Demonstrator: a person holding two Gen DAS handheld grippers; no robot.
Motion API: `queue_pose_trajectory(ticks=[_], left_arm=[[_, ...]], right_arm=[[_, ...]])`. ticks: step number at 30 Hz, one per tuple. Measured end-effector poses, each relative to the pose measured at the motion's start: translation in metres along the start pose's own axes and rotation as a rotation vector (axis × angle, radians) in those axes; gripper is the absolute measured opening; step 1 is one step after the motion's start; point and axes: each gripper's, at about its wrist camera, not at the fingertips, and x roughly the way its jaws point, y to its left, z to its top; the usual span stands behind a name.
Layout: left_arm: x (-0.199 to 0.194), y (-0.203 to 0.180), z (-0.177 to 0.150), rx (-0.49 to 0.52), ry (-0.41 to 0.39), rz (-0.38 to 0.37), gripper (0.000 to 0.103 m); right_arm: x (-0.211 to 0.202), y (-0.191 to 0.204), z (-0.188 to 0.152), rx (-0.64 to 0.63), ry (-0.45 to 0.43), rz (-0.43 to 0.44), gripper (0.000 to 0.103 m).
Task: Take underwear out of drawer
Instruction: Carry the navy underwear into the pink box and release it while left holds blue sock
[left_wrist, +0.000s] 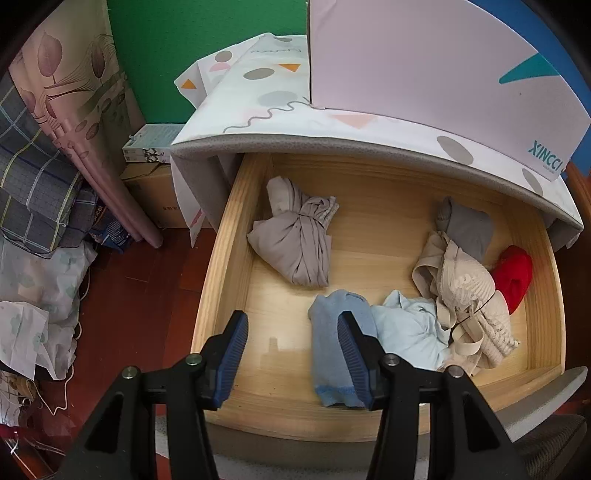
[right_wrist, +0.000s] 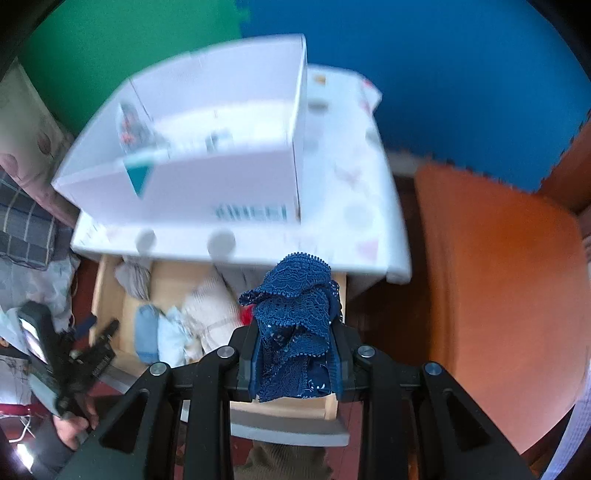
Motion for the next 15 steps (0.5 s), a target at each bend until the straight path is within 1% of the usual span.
queue_pose_trajectory(ticks=[2, 8, 11, 15], left_arm=[[0.000, 0.002, 0.000, -0.006, 0.001, -0.004, 0.052], [0.002, 0.005, 0.001, -0.021, 0.011, -0.008, 0.052], [0.002, 0.005, 0.001, -0.024, 0.008, -0.004, 0.052], [0.003, 0.007, 0.001, -0.031, 0.010, -0.011, 0.052]], right_arm=[[-0.015, 0.000, 0.016, -0.005, -0.035, -0.003, 0.026], [-0.033, 0.022, 0.075, -0.023, -0.105, -0.002, 0.026], [-0.030, 0.037, 0.108, -0.049, -0.120, -0.015, 0.026], [-0.009, 0.054, 0.139, -0.054, -0.089, -0.008, 0.026]])
